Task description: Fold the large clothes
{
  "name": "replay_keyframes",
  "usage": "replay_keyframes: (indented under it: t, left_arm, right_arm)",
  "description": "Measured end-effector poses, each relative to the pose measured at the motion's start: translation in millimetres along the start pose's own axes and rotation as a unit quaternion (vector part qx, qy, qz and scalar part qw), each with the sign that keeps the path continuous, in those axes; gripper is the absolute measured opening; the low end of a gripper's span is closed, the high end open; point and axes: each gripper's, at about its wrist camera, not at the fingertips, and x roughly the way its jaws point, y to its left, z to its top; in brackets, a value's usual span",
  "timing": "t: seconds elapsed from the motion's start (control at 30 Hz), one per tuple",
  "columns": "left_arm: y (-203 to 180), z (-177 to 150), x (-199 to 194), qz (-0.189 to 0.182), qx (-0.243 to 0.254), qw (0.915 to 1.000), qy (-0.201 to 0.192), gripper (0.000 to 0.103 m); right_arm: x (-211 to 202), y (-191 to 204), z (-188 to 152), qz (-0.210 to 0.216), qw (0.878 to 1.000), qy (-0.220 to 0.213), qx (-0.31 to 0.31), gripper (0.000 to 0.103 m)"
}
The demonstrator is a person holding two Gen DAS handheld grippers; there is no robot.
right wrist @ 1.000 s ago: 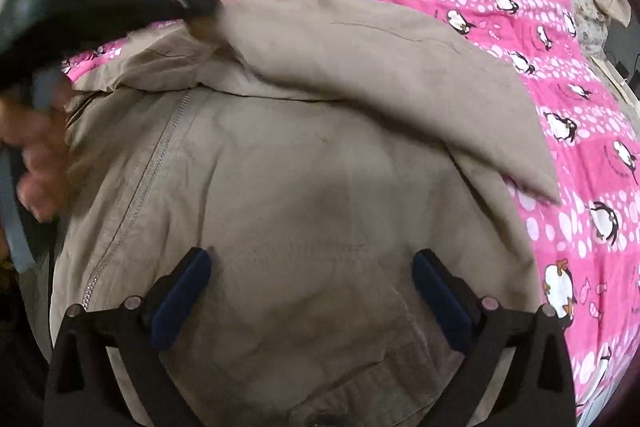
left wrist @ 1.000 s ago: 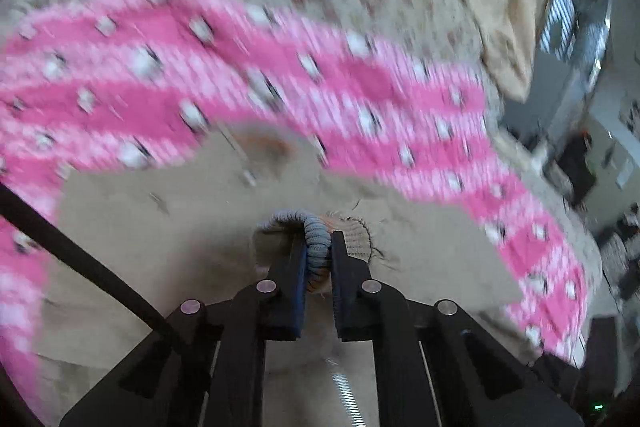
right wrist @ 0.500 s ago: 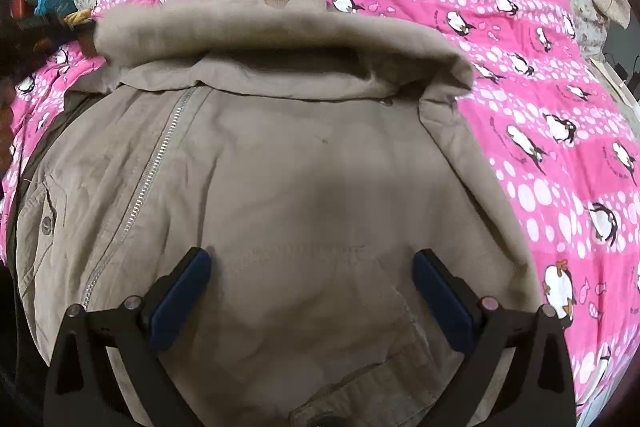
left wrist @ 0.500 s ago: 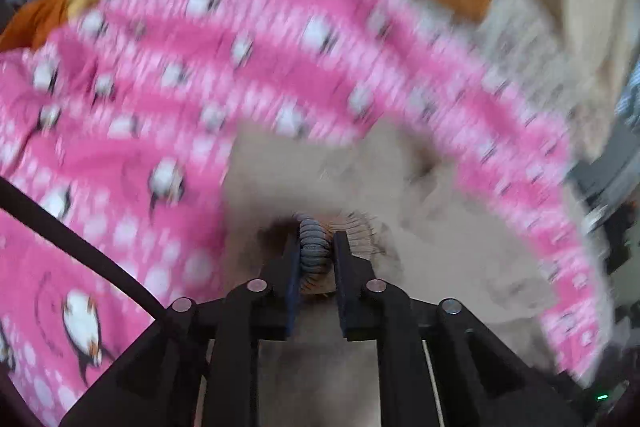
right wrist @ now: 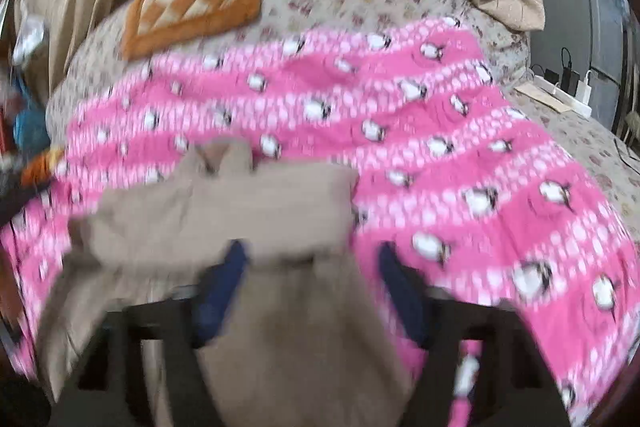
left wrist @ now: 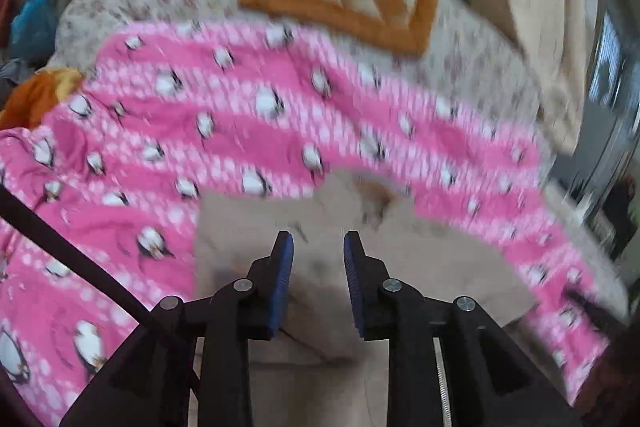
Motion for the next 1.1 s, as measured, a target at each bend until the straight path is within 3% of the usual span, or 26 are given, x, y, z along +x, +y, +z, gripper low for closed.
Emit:
replay_keyframes:
  t: [0.03,0.13,0.2,0.23,0.3,0.43,0.47,0.5,0.57,0.67,0.77,0.83,0.93,1.0,1.07,1.1]
  left_arm:
    - [-1,-3,12,0.02,-0.001,0.9996,0.017,0.007]
    - [13,-14,43,0.083,-0.028,0.9932,0.077,0.007]
    - [28,-26,65,0.083,-0.064,0.9855,0.134,0.007]
    - [31,-31,67,0.075,-0.074,0.9839,0.144,0.009]
    - [31,-34,66,0.07,-0.071,0.9852,0.139,0.009]
    - [28,-35,65,0.069,-0.068,0.9852,0.142,0.013]
    - [31,-34,67,0.058,-0.081,0.9846,0.144,0.021]
    - [30,-33,68,0.044,-0.092,0.9846,0.142,0.036]
    - [31,-29,69,0.007,-0.117,0.9833,0.139,0.053]
    - [20,-29,74,0.022,-0.092,0.9852,0.143,0.056]
    - [2,-31,78,0.052,-0.036,0.9866,0.15,0.06]
    - [-3,-33,80,0.066,-0.014,0.9863,0.15,0.06]
    - [-6,-33,79,0.077,0.002,0.9868,0.143,0.06]
    - [-4,-27,77,0.095,-0.01,0.9859,0.137,0.043]
    - [-1,-17,69,0.113,-0.034,0.9867,0.112,0.028]
    - [-1,-13,65,0.109,-0.04,0.9883,0.098,0.026]
  right_arm:
    - [10,1,9,0.006,1.0,-0.002,-0.008,0.022]
    - [37,10,19,0.001,0.999,0.003,-0.05,0.018]
    - [73,7,13,0.004,0.997,0.06,-0.056,0.018]
    - [97,2,5,0.007,0.993,0.105,-0.051,0.018]
    - [120,-8,-9,0.003,0.988,0.152,-0.036,0.014]
    - [119,-5,-2,-0.008,0.985,0.17,-0.04,0.015]
    - [116,-4,2,-0.013,0.985,0.166,-0.035,0.015]
    - [109,-3,9,-0.015,0.99,0.142,-0.02,0.015]
    - [94,-4,29,-0.016,0.997,0.082,-0.002,0.015]
    - [96,9,53,-0.025,0.999,0.03,-0.022,0.016]
    - [134,15,65,-0.034,0.997,0.049,-0.05,0.018]
    - [165,13,58,-0.037,0.994,0.091,-0.058,0.018]
    - [215,-7,28,-0.038,0.98,0.186,-0.059,0.018]
    - [214,-16,32,-0.027,0.983,0.181,-0.029,0.02]
    - [214,-14,30,-0.033,0.983,0.178,-0.037,0.024]
    - [213,-11,31,-0.038,0.983,0.176,-0.042,0.024]
